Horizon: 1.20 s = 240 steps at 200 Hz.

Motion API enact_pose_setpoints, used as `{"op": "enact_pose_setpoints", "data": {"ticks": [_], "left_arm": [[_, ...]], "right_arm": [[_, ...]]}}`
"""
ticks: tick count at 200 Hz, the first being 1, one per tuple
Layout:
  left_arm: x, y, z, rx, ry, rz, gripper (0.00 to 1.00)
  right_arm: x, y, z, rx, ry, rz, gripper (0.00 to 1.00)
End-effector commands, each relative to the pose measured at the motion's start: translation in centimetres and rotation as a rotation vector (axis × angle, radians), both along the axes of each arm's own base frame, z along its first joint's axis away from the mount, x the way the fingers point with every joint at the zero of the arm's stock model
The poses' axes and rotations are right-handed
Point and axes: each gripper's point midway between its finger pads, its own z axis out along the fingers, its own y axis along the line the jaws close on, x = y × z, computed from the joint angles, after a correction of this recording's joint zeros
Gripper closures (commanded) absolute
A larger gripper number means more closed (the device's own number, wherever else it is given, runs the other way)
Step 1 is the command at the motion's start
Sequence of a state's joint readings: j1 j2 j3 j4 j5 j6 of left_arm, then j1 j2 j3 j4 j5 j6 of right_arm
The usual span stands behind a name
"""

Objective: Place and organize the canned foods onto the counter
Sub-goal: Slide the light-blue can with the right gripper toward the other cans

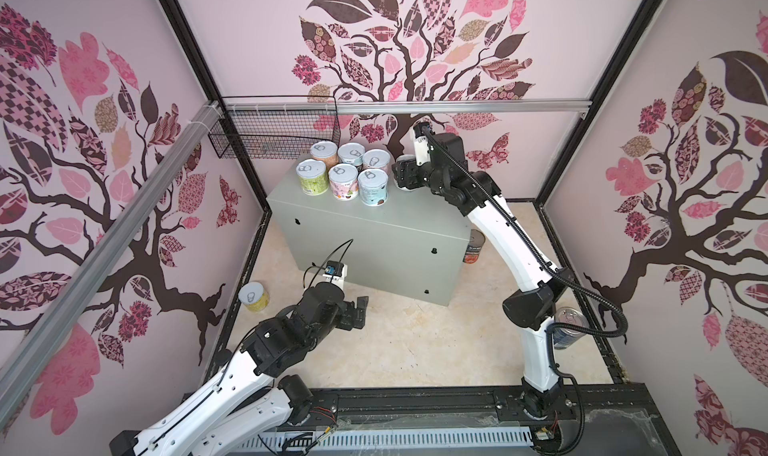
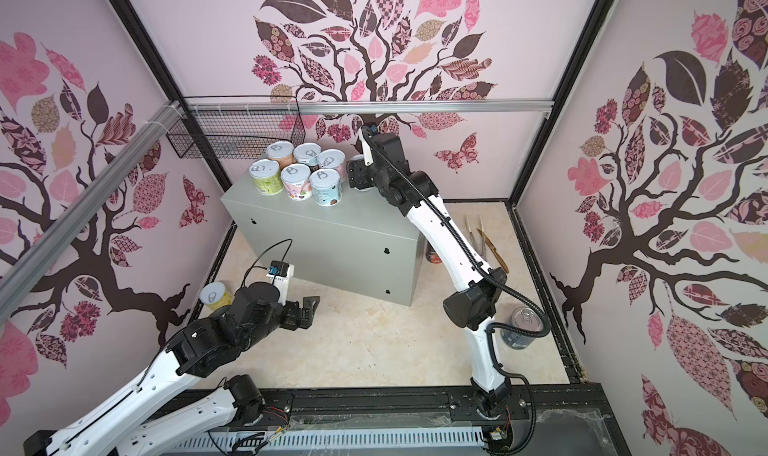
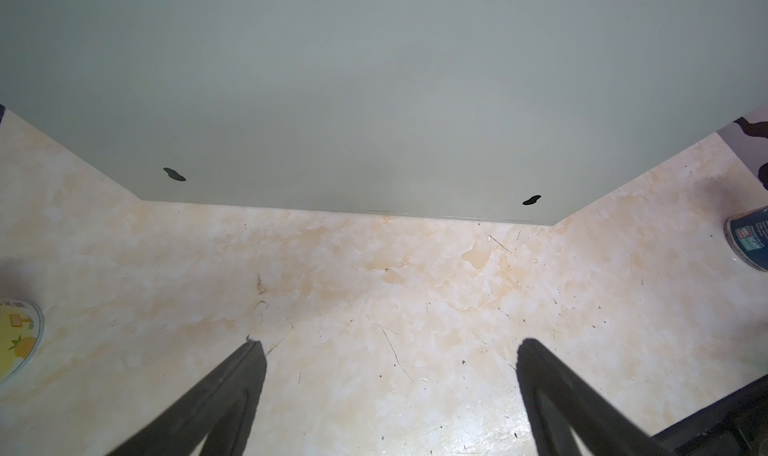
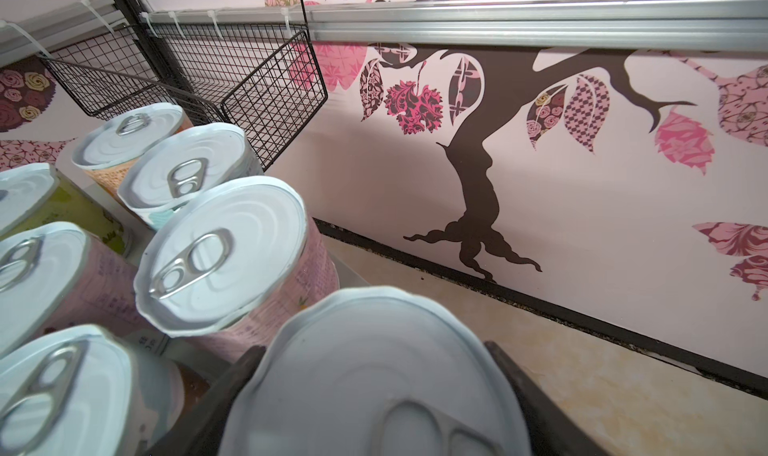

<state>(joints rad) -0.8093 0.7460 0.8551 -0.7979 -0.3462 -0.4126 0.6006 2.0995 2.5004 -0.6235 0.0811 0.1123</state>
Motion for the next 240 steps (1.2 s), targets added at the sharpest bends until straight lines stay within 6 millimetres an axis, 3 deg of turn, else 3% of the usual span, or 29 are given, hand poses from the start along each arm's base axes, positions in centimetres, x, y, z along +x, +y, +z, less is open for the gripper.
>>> {"op": "enact_pose_setpoints", "data": {"ticks": [1,30,83,140,193,240], "left_arm": [[0.1,0.1,-0.7,0.012,0.004,0.001,0.02],[0.1,0.2,-0.7,0.013,0.003,0.003,0.02],[0.1,0.2,-0.7,0.012,0.001,0.003,0.02],[0.1,0.3,-0.7,0.018,-0.002,0.010,0.02],[0.6,1.5,-0.3,0.032,-0.034,0.080,0.02],[1.0,3.8,2.5,-0.089,-0.125,0.243,0.02]], "right_arm": [[0.7,1.4,0.6,0.061,-0.023,0.020,0.30],[1.0,1.6,0.2,0.064,-0.018,0.020,0.28],[1.2,1.4,-0.1,0.039,-0.026,0.009,0.12],[1.3,1.4,0.1,0.034,-0.033,0.010,0.04],[-0.1,0.6,3.3,0.064,-0.088,0.022,0.00],[-1.6,-1.0,6.4,0.067,-0.148,0.002,0.00]]}}
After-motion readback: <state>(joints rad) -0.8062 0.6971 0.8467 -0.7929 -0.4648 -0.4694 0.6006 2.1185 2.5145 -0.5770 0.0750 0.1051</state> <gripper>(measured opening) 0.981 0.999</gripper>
